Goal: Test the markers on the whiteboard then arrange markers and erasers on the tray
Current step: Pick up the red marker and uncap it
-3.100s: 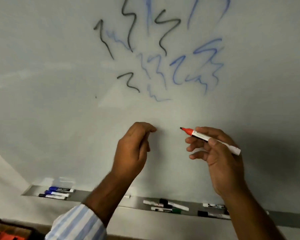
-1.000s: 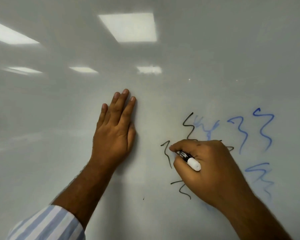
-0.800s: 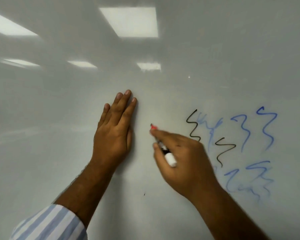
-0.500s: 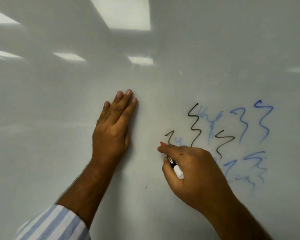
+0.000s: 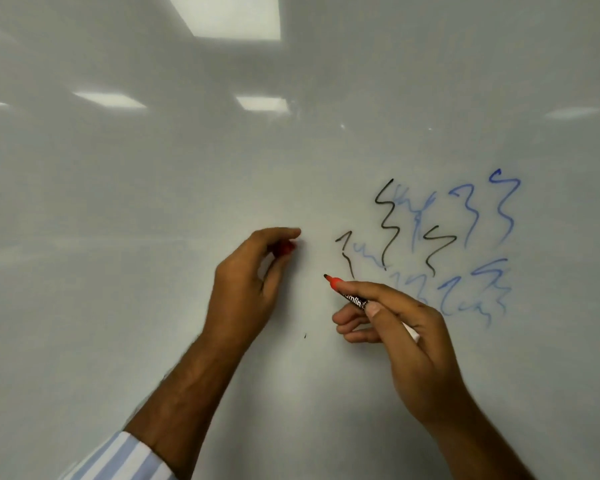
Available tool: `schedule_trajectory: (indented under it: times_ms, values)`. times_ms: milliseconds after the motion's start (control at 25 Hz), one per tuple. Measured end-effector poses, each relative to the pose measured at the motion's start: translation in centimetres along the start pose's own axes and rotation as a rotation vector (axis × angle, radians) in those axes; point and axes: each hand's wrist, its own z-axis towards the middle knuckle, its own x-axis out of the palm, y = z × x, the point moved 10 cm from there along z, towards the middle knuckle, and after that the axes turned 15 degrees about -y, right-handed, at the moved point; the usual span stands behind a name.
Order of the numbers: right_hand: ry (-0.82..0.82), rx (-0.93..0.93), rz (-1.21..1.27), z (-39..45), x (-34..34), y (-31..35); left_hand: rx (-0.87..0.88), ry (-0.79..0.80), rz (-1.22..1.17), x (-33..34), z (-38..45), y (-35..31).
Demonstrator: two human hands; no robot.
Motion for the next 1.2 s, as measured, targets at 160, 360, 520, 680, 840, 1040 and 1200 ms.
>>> schedule_trajectory:
  times_ms: [160, 360, 520, 680, 840, 1040, 1200]
  values:
    - [-0.003, 0.034, -0.032, -2.0, 0.1, 0.0, -0.298, 0.063, -0.213, 0.1, -5.2, -0.6]
    - [-0.028, 0.102, 0.02, -4.4, -0.6, -0.6, -0.643, 0.026, -0.378, -0.2, -9.5, 0.8]
    - [0.006, 0.127, 0.049, -6.1, -0.7, -0.4, -0.846, 0.074, -0.573, 0.5, -11.8, 0.3]
    - [0.035, 0.16, 0.071, -7.1, -1.6, -0.5, -0.847, 0.181, -0.63, 1.4, -13.2, -1.4]
    - [0.047, 0.216, 0.116, -7.7, -4.0, -0.7, -0.961, 0.211, -0.736, 3.0, -15.0, -3.0]
    - [0.047, 0.202, 0.071, -8.6, -9.6, -1.0, -1.187, 0.121, -0.791, 6.8, -19.1, -7.5]
    - [0.04, 0.163, -0.037, -10.1, -15.6, -1.7, -1.348, 0.045, -0.822, 11.0, -24.1, -12.6]
